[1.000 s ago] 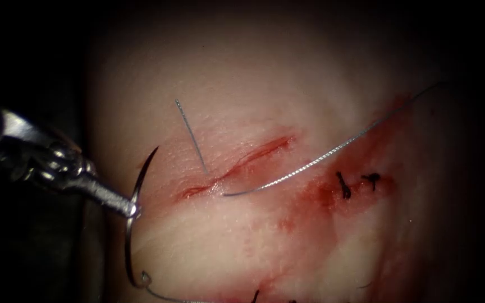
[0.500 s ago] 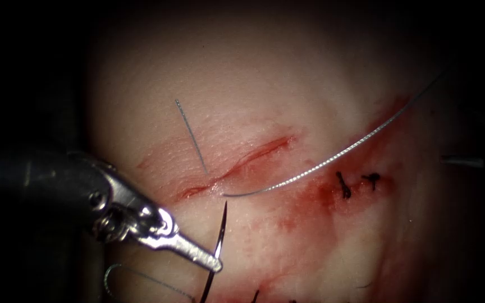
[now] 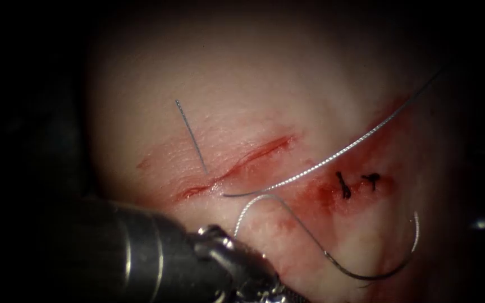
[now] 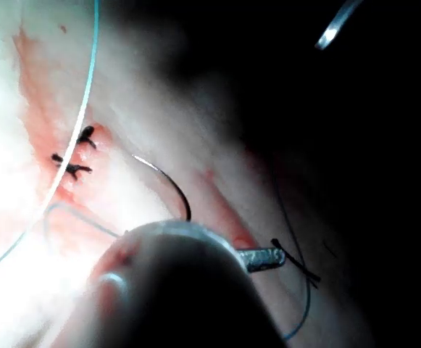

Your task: Wound Closure

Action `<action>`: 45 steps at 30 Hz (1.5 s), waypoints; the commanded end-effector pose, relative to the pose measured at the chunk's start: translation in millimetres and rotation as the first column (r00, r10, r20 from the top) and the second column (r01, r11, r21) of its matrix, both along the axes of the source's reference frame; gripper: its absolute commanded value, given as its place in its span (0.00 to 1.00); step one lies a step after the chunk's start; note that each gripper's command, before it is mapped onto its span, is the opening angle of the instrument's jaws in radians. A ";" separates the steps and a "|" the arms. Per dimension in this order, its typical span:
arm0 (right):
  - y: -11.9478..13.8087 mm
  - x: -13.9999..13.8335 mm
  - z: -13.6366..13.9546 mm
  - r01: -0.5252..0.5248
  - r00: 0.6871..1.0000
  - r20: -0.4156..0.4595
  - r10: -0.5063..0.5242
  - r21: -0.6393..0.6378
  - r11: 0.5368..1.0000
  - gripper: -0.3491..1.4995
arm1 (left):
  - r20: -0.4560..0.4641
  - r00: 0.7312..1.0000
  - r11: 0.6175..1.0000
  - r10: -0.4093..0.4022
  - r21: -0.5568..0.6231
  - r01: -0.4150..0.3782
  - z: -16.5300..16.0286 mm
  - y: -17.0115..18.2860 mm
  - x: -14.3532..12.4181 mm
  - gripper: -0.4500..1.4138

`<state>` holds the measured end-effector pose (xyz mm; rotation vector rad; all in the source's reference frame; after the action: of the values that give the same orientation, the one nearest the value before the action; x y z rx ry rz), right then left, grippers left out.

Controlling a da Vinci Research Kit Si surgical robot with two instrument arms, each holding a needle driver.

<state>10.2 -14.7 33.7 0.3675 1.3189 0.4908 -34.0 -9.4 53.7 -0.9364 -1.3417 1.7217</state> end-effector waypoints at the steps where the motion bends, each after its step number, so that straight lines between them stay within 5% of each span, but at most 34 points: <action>1: -0.3 0.9 0.0 0.000 1.000 -0.007 0.000 0.007 1.000 0.79 | 0.003 1.000 1.000 -0.005 -0.001 0.005 0.5 0.0 -0.4 0.89; 6: -0.4 0.3 0.1 -0.011 0.999 -0.049 0.013 0.046 0.999 0.78 | 0.024 0.998 0.992 -0.052 -0.116 0.055 -1.8 2.9 0.1 0.98; 17: -0.6 0.6 1.1 -0.016 0.999 -0.047 0.019 0.061 0.998 0.80 | 0.028 0.994 0.955 -0.108 -0.275 0.111 -6.5 6.8 1.7 0.90; 27: -0.4 -0.2 0.4 -0.018 0.997 -0.070 0.022 0.064 0.998 0.81 | 0.153 0.973 0.897 -0.173 -0.383 0.220 -6.4 4.2 -2.6 0.91; 30: -0.2 -0.7 0.1 -0.022 0.997 -0.073 0.027 0.066 0.998 0.77 | 0.080 0.984 0.889 -0.159 -0.422 0.178 -6.0 4.7 -3.0 0.91; 33: 0.0 -1.1 -0.3 -0.031 0.997 -0.067 0.036 0.074 0.997 0.72 | -0.048 0.985 0.886 -0.168 -0.446 0.130 -6.9 7.1 -3.2 0.95; 39: 0.0 -1.1 -0.1 -0.032 0.997 -0.067 0.038 0.086 0.996 0.74 | -0.120 0.958 0.904 -0.262 -0.379 0.200 -9.9 16.2 -3.2 0.76; 41: 0.0 -1.1 -0.1 -0.034 0.997 -0.067 0.040 0.097 0.995 0.74 | -0.142 0.946 0.901 -0.292 -0.373 0.223 -9.3 19.5 -3.5 0.66; 45: -0.3 -1.0 0.2 -0.035 0.997 -0.067 0.043 0.111 0.993 0.76 | -0.150 0.944 0.908 -0.294 -0.353 0.227 -5.9 24.5 -4.5 0.63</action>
<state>8.4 -14.8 33.6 0.4518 1.3706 0.5900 -38.2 15.2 47.9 -1.0414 -0.7710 1.8025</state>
